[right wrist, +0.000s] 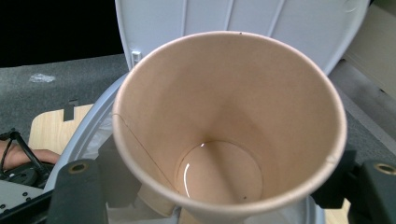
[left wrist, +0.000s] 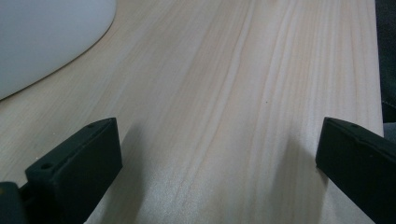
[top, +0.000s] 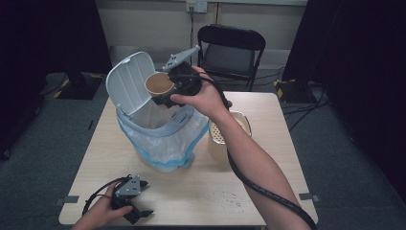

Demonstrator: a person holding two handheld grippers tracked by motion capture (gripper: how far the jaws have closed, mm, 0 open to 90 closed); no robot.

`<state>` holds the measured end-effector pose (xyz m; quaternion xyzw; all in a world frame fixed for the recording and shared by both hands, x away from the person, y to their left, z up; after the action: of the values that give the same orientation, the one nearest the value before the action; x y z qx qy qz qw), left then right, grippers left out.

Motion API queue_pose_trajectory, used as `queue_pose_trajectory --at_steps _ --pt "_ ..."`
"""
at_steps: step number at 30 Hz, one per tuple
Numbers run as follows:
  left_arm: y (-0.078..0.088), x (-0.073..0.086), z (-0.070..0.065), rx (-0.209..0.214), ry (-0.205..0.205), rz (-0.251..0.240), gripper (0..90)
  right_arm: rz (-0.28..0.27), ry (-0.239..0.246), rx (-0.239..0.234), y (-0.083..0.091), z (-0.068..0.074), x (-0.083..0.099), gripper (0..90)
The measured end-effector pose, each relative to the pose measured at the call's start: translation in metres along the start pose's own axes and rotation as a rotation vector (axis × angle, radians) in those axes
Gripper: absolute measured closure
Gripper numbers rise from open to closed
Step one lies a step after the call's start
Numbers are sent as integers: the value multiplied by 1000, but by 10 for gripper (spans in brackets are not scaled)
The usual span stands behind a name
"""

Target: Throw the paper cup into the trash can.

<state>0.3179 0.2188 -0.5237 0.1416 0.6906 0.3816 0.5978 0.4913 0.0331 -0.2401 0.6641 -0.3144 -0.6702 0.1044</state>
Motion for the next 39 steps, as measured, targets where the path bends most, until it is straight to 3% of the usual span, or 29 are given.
queue_pose_trajectory --at_steps 6,10,11,16,24,39 --pt "0 0 0 0 -1 2 0 3 -16 -10 -7 1 2 263" --pt "0 0 0 -1 0 -2 0 -3 -55 -69 -13 2 3 213" --pt "0 0 0 -2 -2 1 0 20 -60 -66 -15 3 4 141" --pt "0 0 0 -3 -2 -2 0 29 -58 -68 -13 4 8 142" --pt "0 0 0 -2 -3 0 0 -1 -63 -62 12 3 15 145" --pt "0 0 0 -3 -3 2 0 -8 -85 -57 57 9 55 146"
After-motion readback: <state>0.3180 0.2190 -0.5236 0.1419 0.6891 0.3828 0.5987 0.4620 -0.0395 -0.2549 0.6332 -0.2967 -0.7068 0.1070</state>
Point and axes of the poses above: each handheld gripper's, and its own axes: y roughly backward along the jaws, x roughly out of its underside, z roughly to its left, the point moved 3 cm from there along -y, roughly forward along the jaws, and after that the axes turned 2 degrees about -x, right-handed, at the moved point
